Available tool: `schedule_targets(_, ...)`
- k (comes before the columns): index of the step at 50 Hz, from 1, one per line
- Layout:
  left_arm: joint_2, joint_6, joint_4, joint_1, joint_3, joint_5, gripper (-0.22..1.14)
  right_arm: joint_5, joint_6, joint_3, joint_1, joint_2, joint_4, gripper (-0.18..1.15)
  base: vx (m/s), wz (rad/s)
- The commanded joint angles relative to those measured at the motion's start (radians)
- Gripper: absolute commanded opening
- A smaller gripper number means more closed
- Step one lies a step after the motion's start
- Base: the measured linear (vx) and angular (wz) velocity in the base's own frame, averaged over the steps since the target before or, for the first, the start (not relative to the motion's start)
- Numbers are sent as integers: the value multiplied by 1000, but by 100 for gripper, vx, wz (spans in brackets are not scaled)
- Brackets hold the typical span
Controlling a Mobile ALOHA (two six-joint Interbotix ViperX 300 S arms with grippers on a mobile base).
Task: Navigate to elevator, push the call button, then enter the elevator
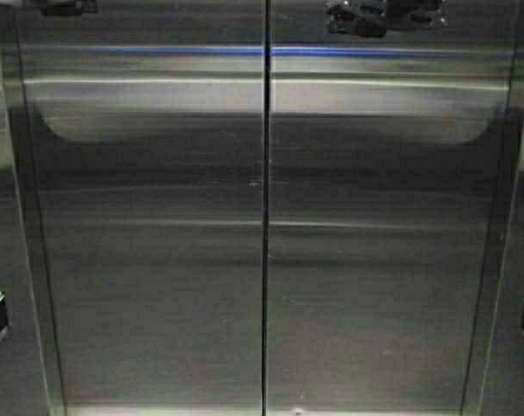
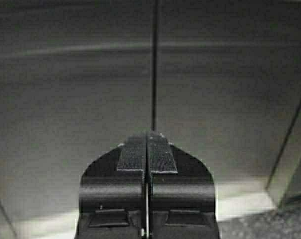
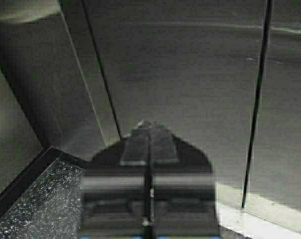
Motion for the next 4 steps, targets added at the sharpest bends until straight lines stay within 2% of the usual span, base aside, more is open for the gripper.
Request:
schedule_targets(1,-3,-2,-2,0,-18,-9,3,-9,-2,-23,2,-11,3,6,0,0)
schedule_targets(4,-3,-2,-2,0,-20,-9,3,-9,-2,-23,2,-11,3,6,0,0)
